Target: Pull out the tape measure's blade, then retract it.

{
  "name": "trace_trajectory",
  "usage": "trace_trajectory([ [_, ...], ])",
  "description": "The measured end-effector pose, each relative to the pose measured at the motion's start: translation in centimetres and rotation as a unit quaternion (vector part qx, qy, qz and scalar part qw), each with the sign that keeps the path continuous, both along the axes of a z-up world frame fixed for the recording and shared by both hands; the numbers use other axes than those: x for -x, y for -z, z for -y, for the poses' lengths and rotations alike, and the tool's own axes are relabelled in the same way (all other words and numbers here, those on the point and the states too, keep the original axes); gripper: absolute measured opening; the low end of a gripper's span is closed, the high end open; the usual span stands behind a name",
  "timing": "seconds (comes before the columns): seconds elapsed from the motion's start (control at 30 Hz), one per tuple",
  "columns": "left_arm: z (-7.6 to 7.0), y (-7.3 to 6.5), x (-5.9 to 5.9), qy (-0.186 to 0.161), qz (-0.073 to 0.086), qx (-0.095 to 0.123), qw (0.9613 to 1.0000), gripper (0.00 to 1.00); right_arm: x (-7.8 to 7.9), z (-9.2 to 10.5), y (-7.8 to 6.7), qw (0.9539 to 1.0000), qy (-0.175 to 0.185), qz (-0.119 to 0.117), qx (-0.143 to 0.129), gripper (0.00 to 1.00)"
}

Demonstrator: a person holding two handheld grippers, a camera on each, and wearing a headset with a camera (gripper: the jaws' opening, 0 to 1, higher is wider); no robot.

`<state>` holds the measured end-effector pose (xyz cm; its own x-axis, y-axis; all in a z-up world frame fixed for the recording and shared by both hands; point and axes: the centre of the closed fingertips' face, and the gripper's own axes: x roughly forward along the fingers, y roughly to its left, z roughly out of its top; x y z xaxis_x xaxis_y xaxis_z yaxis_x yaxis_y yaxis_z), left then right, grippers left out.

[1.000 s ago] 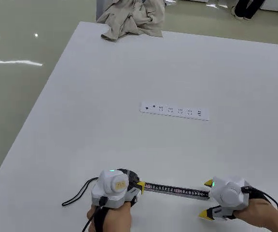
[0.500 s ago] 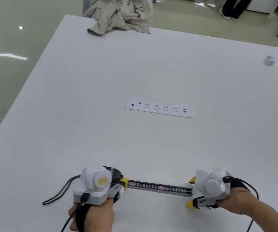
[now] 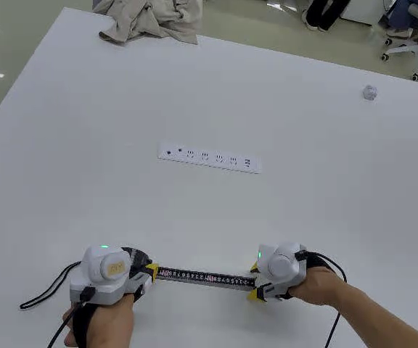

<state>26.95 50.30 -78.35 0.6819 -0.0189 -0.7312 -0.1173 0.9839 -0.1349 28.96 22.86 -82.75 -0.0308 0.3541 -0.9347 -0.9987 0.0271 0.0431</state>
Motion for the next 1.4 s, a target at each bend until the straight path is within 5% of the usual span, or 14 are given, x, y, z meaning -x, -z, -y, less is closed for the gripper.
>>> trace_trajectory([
  [1.13,-0.1,1.1,0.4,-0.007,-0.013,0.002,0.9999,0.7,0.3,0.2,0.0,0.9993,-0.026,0.024,0.01,0.16],
  [1.4,0.6,1.1,0.3,-0.003,-0.007,0.011,0.9999,0.6,0.4,0.2,0.0,0.9993,-0.025,0.026,0.011,0.15],
])
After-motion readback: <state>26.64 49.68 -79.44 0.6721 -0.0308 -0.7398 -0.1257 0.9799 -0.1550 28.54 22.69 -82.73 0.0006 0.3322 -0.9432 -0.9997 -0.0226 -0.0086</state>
